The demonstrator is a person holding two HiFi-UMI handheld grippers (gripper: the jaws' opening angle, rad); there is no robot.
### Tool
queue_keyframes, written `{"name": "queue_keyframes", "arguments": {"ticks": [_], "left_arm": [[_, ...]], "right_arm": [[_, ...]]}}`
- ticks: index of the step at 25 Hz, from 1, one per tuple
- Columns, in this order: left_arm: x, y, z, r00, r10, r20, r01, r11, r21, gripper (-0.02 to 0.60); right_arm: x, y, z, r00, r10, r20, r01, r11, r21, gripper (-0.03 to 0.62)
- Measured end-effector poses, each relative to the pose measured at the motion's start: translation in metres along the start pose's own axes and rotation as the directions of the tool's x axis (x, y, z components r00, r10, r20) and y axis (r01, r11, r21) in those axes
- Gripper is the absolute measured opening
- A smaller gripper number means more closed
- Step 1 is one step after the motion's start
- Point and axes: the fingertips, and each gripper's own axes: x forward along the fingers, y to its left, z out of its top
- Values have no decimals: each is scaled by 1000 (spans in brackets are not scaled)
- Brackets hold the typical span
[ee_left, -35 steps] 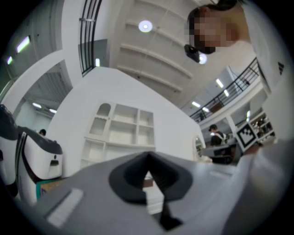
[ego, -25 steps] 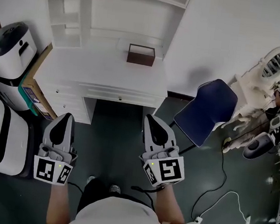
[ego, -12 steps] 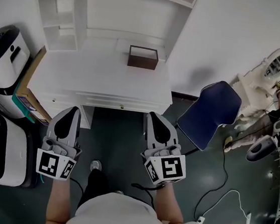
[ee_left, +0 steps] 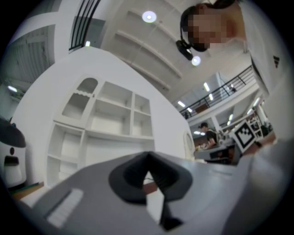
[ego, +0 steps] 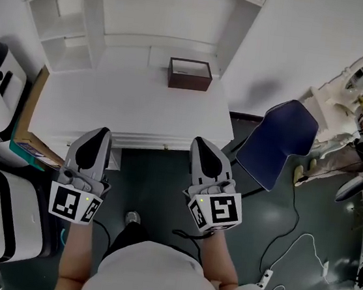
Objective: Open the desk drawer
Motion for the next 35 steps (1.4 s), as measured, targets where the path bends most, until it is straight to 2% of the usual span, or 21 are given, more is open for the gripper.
{"name": "queue_keyframes", "arguments": {"ticks": [8, 17, 23, 35], "left_arm": [[33, 33, -28, 996, -84, -30, 83, 996, -24, 5], [57, 40, -62, 985, -162, -62, 158, 985, -64, 5], [65, 43, -83, 976, -199, -87, 191, 977, -91, 5], [73, 51, -114, 963, -243, -114, 229, 966, -121, 5]], "right_arm": [[42, 4, -33, 996, -43, -73, 44, 999, 14, 2], [58, 2, -105, 970, -63, -233, 84, 993, 82, 2], [63, 3, -162, 932, -55, -358, 112, 984, 140, 2], [72, 3, -274, 834, -15, -552, 172, 956, 236, 11]]}}
